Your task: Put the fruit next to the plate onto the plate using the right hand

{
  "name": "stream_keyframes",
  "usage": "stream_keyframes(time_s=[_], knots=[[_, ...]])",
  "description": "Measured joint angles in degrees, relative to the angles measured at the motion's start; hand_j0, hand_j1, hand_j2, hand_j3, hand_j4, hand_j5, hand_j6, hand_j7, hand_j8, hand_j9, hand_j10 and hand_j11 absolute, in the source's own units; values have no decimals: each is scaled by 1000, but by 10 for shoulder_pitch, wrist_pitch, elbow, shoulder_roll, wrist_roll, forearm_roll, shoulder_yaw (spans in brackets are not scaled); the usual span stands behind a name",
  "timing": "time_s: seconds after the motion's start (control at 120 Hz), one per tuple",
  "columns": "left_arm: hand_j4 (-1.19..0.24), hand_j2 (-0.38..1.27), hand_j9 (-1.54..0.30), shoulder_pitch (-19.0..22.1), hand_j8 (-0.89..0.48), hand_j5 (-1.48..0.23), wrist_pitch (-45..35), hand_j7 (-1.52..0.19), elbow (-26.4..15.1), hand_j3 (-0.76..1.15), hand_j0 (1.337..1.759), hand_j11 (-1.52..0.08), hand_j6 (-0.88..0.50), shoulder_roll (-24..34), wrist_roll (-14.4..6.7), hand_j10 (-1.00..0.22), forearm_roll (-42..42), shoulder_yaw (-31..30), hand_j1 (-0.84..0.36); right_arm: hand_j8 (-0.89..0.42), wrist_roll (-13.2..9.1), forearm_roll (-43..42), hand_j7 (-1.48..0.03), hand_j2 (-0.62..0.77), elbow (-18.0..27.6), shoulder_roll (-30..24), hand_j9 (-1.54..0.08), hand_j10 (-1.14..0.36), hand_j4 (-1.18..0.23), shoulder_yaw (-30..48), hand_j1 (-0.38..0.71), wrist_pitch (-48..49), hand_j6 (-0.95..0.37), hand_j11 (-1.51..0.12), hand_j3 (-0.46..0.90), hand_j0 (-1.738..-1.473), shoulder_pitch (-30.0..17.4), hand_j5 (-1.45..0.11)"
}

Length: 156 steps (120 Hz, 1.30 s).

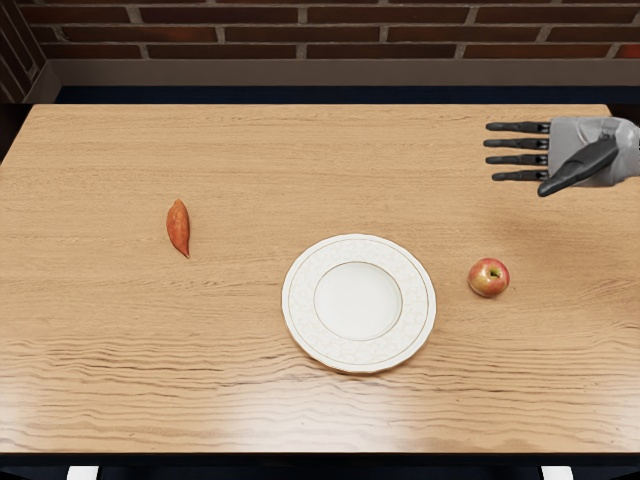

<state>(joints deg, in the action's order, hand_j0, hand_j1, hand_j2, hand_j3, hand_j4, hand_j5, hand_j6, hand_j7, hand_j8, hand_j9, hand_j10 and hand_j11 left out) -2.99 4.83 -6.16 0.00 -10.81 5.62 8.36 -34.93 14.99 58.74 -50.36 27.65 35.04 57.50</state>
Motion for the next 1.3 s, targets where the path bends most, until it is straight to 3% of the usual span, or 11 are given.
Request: stream_keyframes(time_s=[0.283, 0.508, 0.692, 0.875, 1.3], knots=[[0, 0, 0, 0, 0, 0, 0, 0, 0, 0, 1658, 0, 0, 0, 0, 0, 0, 0, 349, 2, -1, -20, 0, 0, 7, -2, 0, 2, 0, 1, -349, 0, 3, 0, 0, -1658, 13, 0], [0, 0, 0, 0, 0, 0, 0, 0, 0, 0, 1658, 0, -1, 0, 0, 0, 0, 0, 349, 1, -1, -227, 0, 0, 16, -1, 0, 1, 0, 41, -349, 0, 2, 0, 0, -1658, 32, 0], [0, 0, 0, 0, 0, 0, 0, 0, 0, 0, 1658, 0, -1, 0, 0, 0, 0, 0, 349, -1, -1, -415, 0, 0, 135, -4, 0, -1, -1, 76, -349, 0, -1, 0, 0, -1658, 31, 0], [0, 0, 0, 0, 0, 0, 0, 0, 0, 0, 1658, 0, 0, 0, 0, 0, 0, 0, 349, -3, -1, -481, 0, 0, 254, -51, 0, -2, -3, 75, -349, -16, -4, 0, 0, -1658, 13, 0], [0, 0, 0, 0, 0, 0, 0, 0, 0, 0, 1658, 0, -1, 0, 0, 0, 0, 0, 349, -23, -1, -518, -23, -3, 353, -74, -23, -22, -23, 60, -329, -158, -24, -23, 0, -1658, -49, -23]])
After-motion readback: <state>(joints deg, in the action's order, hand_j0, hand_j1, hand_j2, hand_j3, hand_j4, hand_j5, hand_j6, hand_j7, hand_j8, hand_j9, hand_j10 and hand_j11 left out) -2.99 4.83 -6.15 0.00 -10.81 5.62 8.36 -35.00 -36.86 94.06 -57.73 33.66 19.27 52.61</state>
